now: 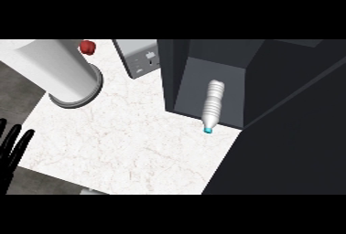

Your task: Pick up the bottled water, place it into the cabinet and close the cabinet

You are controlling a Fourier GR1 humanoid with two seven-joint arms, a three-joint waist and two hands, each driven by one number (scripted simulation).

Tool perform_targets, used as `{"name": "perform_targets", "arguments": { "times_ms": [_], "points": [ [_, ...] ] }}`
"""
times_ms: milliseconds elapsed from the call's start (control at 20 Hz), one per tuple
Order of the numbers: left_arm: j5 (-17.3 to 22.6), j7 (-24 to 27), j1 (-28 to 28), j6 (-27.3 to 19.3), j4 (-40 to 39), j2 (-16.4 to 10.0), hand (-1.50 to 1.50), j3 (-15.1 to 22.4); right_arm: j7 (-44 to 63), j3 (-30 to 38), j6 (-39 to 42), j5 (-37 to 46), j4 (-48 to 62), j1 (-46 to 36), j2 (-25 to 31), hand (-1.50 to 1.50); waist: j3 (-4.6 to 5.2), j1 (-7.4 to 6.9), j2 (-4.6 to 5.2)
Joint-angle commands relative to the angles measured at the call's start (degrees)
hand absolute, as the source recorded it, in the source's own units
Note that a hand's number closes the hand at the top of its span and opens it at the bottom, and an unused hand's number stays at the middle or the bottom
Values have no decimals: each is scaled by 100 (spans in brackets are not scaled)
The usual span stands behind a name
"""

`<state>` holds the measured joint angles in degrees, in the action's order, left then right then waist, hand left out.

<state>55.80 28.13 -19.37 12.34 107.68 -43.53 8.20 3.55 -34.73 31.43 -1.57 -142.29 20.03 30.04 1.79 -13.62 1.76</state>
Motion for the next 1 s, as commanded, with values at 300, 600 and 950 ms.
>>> {"name": "perform_targets", "arguments": {
  "times_ms": [300,600,950],
  "points": [
    [47,-5,23,176,-57,-57,-150,-53,472,-607,-134,-348,221,-172,-488,150,-7,-112,181],
    [78,20,129,273,-32,-83,-150,-112,388,-617,-44,-779,401,-128,-574,150,-28,-330,289],
    [149,-12,191,390,-155,-148,-150,-190,621,-135,-418,-929,602,-434,-920,150,-34,-268,293]
  ]
}}
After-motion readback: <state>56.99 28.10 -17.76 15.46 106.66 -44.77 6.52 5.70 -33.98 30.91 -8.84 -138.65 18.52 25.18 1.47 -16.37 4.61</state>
